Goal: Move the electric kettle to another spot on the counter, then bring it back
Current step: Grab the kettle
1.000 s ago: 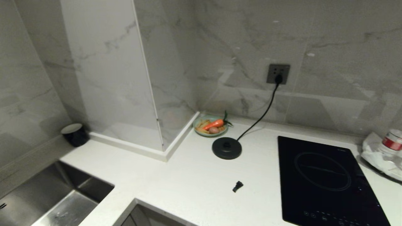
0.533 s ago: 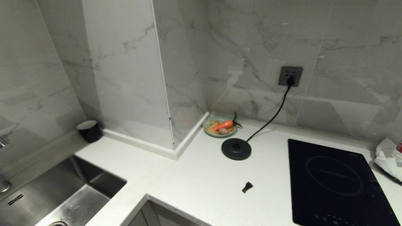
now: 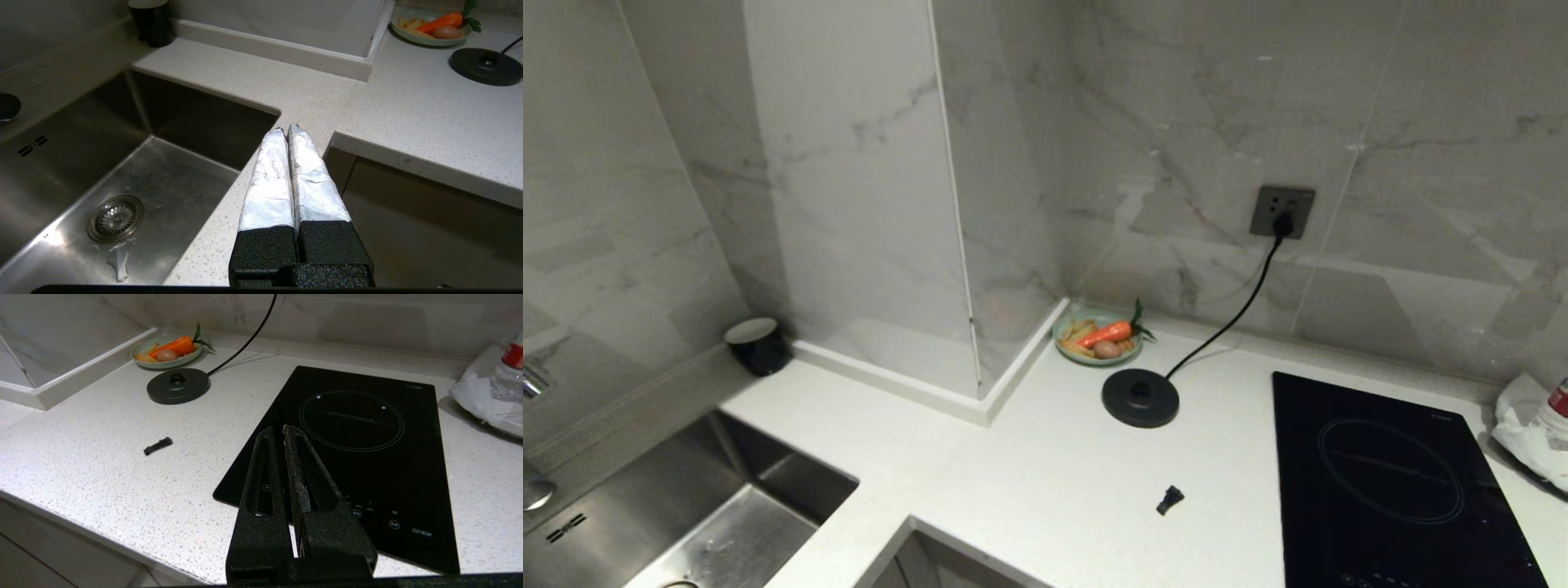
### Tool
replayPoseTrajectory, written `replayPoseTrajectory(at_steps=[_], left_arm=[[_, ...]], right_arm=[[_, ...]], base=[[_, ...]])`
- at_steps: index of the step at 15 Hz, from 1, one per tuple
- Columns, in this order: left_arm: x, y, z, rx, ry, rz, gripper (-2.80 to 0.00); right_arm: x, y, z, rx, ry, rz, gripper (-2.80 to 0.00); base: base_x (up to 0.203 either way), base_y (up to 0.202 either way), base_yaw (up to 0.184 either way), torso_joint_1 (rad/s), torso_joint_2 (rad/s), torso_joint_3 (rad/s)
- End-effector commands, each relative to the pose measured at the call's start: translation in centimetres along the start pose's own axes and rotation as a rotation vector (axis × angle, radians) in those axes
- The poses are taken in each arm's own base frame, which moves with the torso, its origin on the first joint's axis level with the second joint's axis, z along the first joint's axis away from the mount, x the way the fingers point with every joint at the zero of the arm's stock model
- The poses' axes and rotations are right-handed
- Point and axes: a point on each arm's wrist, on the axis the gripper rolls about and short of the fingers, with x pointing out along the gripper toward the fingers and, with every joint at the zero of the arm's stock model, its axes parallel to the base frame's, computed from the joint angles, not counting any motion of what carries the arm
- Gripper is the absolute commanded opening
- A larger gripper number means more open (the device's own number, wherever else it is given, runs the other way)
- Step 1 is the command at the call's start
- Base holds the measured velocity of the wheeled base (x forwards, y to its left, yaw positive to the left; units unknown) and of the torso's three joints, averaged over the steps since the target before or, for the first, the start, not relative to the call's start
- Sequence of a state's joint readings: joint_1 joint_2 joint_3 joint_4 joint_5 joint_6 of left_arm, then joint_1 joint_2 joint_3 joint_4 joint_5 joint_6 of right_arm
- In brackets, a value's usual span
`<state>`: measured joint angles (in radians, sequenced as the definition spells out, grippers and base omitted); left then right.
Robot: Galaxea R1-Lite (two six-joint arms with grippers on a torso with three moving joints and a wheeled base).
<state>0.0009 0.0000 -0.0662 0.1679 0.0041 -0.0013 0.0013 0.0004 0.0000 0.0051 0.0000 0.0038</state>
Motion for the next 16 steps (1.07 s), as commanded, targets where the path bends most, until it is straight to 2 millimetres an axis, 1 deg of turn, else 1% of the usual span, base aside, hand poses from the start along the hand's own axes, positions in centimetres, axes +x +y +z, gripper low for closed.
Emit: replayPoseTrajectory(at_steps=[1,9,14,16], left_arm=[[0.0,0.0,-0.01,0.0,0.001,0.001,-2.8],[0.0,0.0,-0.01,0.0,0.001,0.001,-2.8],[0.0,0.0,-0.01,-0.002,0.001,0.001,-2.8],[0.02,0.01,-0.05,-0.006,0.003,0.003,-2.8]], right_arm=[[0.0,0.0,0.0,0.001,-0.001,0.0,-2.8],[0.01,0.0,0.01,0.001,0.001,0.0,-2.8],[0.0,0.0,0.01,0.001,-0.001,0.0,-2.8],[0.0,0.0,0.0,0.001,0.0,0.0,-2.8]], base=[[0.0,0.0,0.0,0.129,-0.31,-0.173],[0.0,0.0,0.0,0.108,-0.25,-0.134],[0.0,0.0,0.0,0.074,-0.17,-0.088],[0.0,0.0,0.0,0.0,0.0,0.0]])
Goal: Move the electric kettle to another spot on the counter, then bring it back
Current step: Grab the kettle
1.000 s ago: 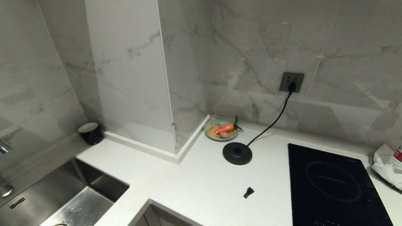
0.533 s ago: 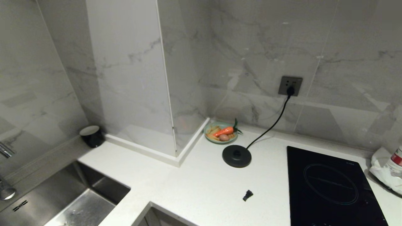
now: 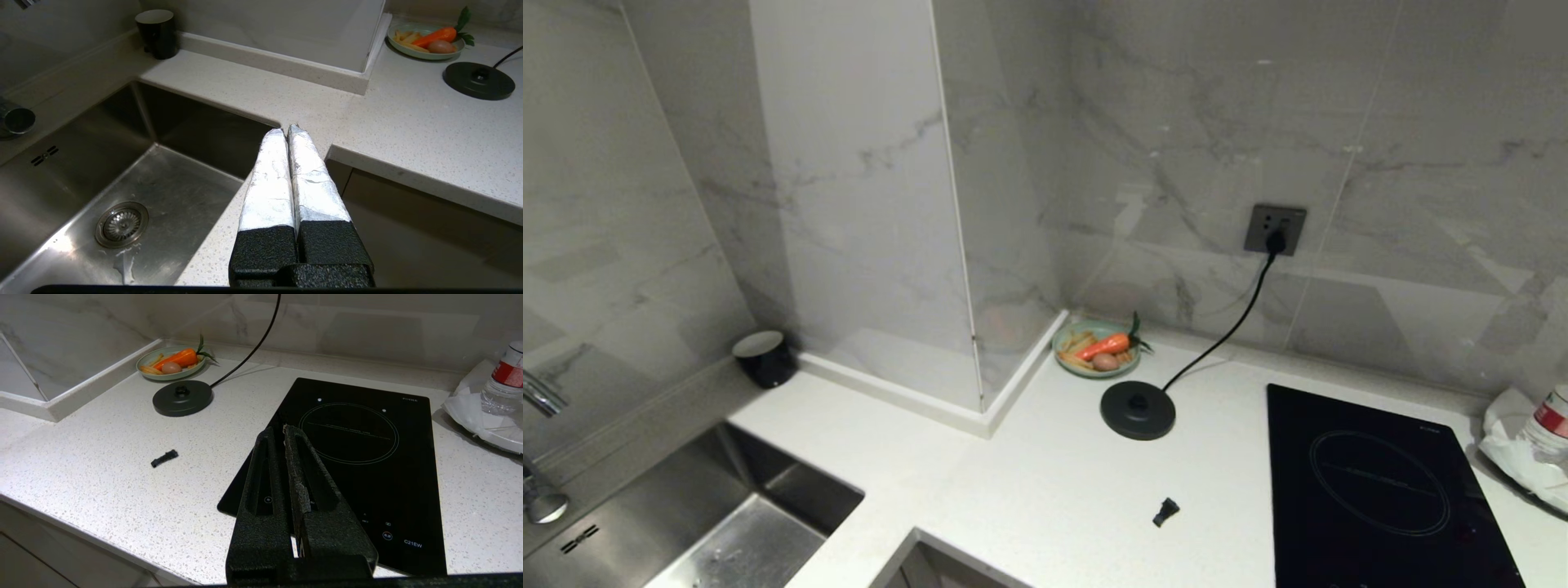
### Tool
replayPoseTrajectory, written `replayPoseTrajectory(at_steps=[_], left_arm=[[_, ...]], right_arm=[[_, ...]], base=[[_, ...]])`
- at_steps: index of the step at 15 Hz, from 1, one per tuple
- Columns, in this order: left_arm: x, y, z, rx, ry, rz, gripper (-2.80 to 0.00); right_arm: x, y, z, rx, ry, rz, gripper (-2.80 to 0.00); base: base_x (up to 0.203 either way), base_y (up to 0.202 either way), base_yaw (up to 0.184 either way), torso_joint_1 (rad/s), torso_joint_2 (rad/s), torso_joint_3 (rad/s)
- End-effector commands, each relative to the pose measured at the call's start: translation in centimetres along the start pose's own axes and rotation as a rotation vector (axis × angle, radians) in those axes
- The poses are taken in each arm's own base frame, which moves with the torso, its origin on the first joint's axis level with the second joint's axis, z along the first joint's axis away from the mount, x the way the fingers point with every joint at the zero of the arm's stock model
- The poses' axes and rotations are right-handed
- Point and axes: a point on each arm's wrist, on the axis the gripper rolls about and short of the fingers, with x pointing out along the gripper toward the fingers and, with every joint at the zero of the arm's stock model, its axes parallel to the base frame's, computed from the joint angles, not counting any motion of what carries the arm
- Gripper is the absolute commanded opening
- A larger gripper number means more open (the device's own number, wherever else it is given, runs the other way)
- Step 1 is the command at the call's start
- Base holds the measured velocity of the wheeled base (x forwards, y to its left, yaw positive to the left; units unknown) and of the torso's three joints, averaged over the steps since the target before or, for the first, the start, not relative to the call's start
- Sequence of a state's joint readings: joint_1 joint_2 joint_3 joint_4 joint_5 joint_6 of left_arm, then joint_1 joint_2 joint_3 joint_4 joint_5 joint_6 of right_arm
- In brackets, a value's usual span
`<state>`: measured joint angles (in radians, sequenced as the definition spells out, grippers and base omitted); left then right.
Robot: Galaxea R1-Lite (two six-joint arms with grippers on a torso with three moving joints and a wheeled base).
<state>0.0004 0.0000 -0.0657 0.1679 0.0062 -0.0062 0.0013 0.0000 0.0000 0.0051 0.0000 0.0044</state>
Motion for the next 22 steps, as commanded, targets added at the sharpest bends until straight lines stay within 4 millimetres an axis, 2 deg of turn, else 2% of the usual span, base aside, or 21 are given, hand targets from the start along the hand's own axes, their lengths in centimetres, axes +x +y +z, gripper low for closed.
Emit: replayPoseTrajectory(at_steps=[1,12,22], left_arm=[[0.01,0.0,-0.04,-0.001,0.002,0.001,-2.8],[0.0,0.01,0.0,0.003,0.001,0.003,-2.8],[0.01,0.01,-0.04,-0.008,0.002,0.004,-2.8]], right_arm=[[0.01,0.0,0.01,0.0,0.001,0.0,-2.8],[0.01,0.0,0.01,0.0,0.001,0.0,-2.8],[0.01,0.0,0.01,0.0,0.001,0.0,-2.8]], base=[[0.0,0.0,0.0,0.0,0.0,0.0],[0.0,-0.002,0.012,0.0,0.0,0.001],[0.0,-0.007,0.161,0.0,0.01,0.005]])
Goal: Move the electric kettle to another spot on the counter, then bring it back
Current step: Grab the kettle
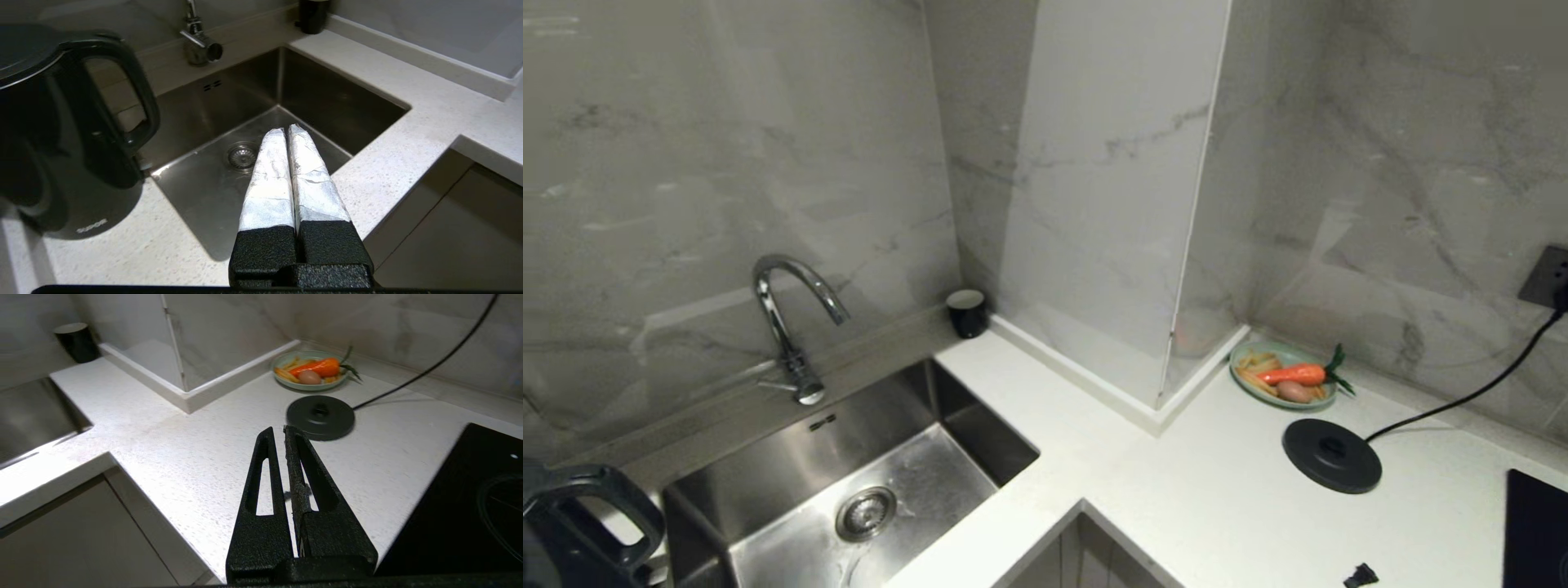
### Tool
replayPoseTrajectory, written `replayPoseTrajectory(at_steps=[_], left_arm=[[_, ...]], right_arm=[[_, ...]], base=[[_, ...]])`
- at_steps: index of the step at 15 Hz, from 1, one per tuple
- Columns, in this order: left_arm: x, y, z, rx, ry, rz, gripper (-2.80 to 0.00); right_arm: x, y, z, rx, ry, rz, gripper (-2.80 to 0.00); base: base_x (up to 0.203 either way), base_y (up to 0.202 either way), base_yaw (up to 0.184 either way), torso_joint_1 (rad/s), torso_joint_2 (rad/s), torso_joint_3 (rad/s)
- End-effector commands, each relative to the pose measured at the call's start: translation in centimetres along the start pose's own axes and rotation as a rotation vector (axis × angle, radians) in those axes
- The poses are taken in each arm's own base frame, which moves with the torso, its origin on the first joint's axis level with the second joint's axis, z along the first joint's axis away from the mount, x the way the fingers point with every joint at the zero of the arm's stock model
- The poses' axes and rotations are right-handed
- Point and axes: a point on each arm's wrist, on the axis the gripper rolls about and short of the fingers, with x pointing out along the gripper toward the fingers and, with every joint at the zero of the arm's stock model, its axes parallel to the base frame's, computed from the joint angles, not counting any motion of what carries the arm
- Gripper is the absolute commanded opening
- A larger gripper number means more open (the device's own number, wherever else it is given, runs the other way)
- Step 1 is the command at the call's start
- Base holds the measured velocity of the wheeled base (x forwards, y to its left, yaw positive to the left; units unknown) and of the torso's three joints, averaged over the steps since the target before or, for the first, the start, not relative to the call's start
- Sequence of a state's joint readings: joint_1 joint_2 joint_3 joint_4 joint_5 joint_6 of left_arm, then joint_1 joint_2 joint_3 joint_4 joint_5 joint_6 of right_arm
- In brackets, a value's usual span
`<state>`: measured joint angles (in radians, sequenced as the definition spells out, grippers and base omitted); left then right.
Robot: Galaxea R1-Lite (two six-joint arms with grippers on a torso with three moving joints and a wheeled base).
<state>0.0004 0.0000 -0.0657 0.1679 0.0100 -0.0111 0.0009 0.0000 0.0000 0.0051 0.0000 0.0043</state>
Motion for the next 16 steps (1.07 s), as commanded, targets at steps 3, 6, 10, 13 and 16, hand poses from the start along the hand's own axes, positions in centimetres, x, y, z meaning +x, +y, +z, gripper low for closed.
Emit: replayPoseTrajectory(at_steps=[3,6,10,13,16], left_arm=[[0.0,0.0,0.0,-0.001,0.002,0.0,-2.8],[0.0,0.0,0.1,-0.008,0.0,0.02,-2.8],[-0.6,0.0,5.8,-0.028,-0.047,0.034,-2.8],[3.0,0.0,10.0,-0.053,0.085,0.052,-2.8],[9.0,0.2,11.6,-0.095,0.248,0.126,-2.8]], right_arm=[[0.0,0.0,0.0,0.0,0.001,0.001,-2.8],[0.0,0.0,0.0,0.0,0.001,0.001,-2.8],[0.0,0.0,0.0,0.0,0.001,0.001,-2.8],[0.0,0.0,0.0,-0.001,0.0,0.0,-2.8],[0.0,0.0,0.0,-0.001,0.001,0.0,-2.8]], base=[[0.0,0.0,0.0,0.0,0.0,0.0],[0.0,0.0,0.0,0.0,0.0,0.0],[0.0,0.0,0.0,0.0,0.0,0.0],[0.0,0.0,0.0,0.0,0.0,0.0],[0.0,0.0,0.0,0.0,0.0,0.0]])
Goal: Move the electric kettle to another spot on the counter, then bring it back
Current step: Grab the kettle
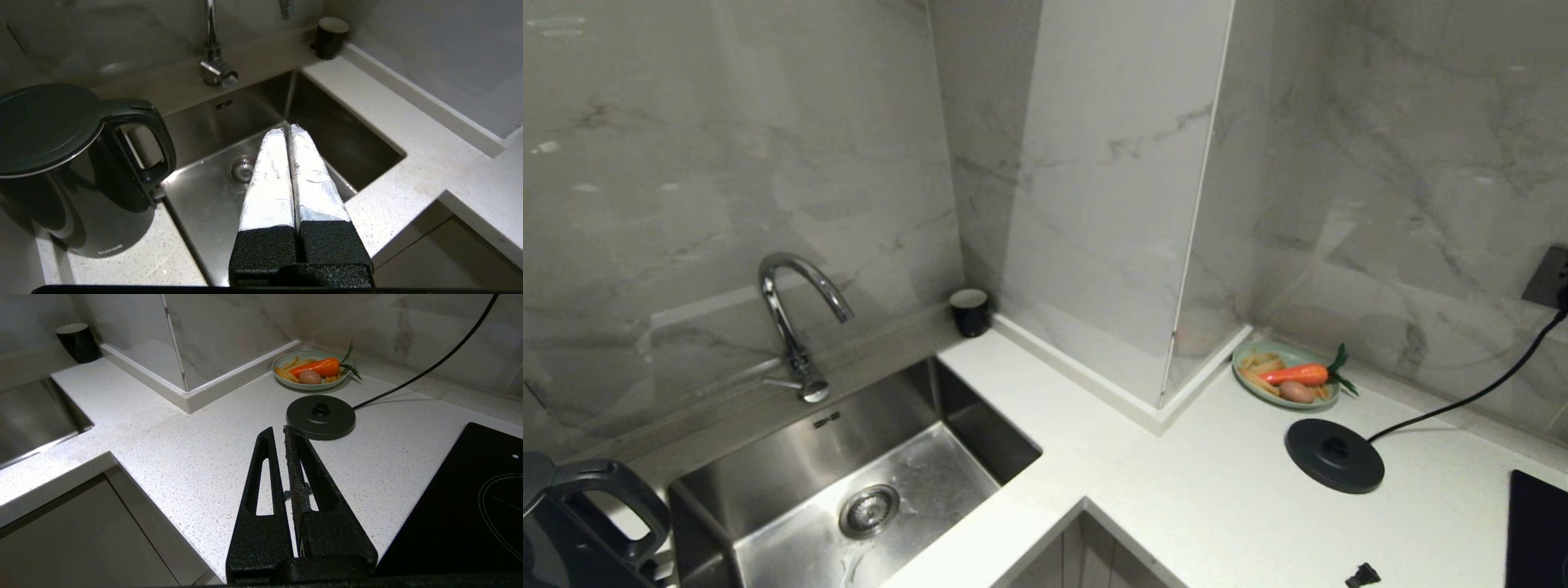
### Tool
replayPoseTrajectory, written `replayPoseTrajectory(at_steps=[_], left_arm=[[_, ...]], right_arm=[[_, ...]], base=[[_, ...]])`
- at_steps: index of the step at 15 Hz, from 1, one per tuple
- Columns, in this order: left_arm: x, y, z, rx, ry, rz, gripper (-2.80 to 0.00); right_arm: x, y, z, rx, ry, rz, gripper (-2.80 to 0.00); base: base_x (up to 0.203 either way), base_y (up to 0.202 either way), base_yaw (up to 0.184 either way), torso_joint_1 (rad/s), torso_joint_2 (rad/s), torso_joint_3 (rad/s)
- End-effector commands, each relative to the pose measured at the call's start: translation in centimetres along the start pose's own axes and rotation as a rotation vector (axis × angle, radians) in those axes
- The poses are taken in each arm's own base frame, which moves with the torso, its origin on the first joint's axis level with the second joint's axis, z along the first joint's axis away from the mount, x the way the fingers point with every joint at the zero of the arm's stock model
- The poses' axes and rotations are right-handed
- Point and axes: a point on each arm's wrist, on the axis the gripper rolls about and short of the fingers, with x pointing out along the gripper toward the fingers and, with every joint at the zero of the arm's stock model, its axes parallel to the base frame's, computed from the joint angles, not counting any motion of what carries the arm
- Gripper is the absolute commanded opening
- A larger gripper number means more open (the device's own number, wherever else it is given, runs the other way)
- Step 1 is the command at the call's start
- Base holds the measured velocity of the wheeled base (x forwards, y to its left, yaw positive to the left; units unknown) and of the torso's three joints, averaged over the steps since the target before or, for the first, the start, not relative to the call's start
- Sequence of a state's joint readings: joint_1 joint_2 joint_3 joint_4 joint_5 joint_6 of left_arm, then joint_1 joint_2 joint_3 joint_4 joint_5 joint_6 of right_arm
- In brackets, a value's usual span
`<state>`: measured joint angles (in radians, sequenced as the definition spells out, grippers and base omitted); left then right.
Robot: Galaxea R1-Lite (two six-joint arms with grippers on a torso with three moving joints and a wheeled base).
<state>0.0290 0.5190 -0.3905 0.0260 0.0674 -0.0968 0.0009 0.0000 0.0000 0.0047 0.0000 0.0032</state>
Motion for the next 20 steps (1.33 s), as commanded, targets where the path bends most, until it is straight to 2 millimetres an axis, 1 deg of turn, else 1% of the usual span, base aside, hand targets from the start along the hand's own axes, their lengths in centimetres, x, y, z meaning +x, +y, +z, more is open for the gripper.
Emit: replayPoseTrajectory(at_steps=[1,2,3,4,6,8,10,11,13,14,16,18,20], left_arm=[[7.1,-0.3,0.5,-0.018,0.256,0.09,-2.8],[9.3,-0.3,0.2,-0.036,0.304,0.138,-2.8],[11.0,-0.4,-0.4,-0.045,0.346,0.193,-2.8],[12.2,-0.9,-1.4,-0.04,0.384,0.255,-2.8],[13.3,-2.4,-3.8,-0.056,0.448,0.321,-2.8],[15.0,-2.9,-6.5,-0.064,0.531,0.464,-2.8],[15.5,-3.0,-8.0,-0.087,0.542,0.575,-2.8],[15.4,-3.0,-8.3,-0.083,0.553,0.569,-2.8],[15.2,-3.0,-8.4,-0.091,0.607,0.478,-2.8],[15.4,-2.5,-8.4,-0.092,0.627,0.47,-2.8],[16.4,-1.0,-8.1,-0.102,0.638,0.536,-2.8],[17.6,0.7,-7.4,-0.103,0.632,0.589,-2.8],[18.4,2.4,-6.7,-0.079,0.606,0.57,-2.8]], right_arm=[[0.0,0.0,0.0,0.0,0.001,0.001,-2.8],[0.0,0.0,0.0,0.0,0.0,0.0,-2.8],[0.0,0.0,0.0,0.0,0.001,0.001,-2.8],[0.0,0.0,0.0,0.0,0.0,0.001,-2.8],[0.0,0.0,0.0,0.0,0.002,0.001,-2.8],[0.0,0.0,0.0,0.0,0.0,0.001,-2.8],[0.0,0.0,0.0,0.0,0.001,0.001,-2.8],[0.0,0.0,0.0,0.0,0.001,0.001,-2.8],[0.0,0.0,0.0,0.0,0.001,-0.001,-2.8],[0.0,0.0,0.0,0.0,0.0,0.001,-2.8],[0.0,0.0,0.0,0.0,0.001,0.0,-2.8],[0.0,0.0,0.0,0.0,0.001,0.001,-2.8],[0.0,0.0,0.0,0.0,0.001,0.0,-2.8]], base=[[0.0,0.0,0.0,0.0,0.0,0.0],[0.0,0.0,0.0,0.0,0.0,0.0],[0.0,0.0,0.0,0.0,0.0,0.0],[0.0,0.0,0.0,0.0,0.0,0.0],[0.0,0.0,0.0,0.0,0.0,0.0],[0.0,0.0,0.0,0.0,0.0,0.0],[0.0,0.0,0.0,0.0,0.0,0.0],[0.0,0.0,0.0,0.0,0.0,0.0],[0.0,0.0,0.0,0.0,0.0,0.0],[0.0,0.0,0.0,0.0,0.0,0.0],[0.0,0.0,0.0,0.0,0.0,0.0],[0.0,0.0,0.0,0.0,0.0,0.0],[0.0,0.0,0.0,0.0,0.0,0.0]])
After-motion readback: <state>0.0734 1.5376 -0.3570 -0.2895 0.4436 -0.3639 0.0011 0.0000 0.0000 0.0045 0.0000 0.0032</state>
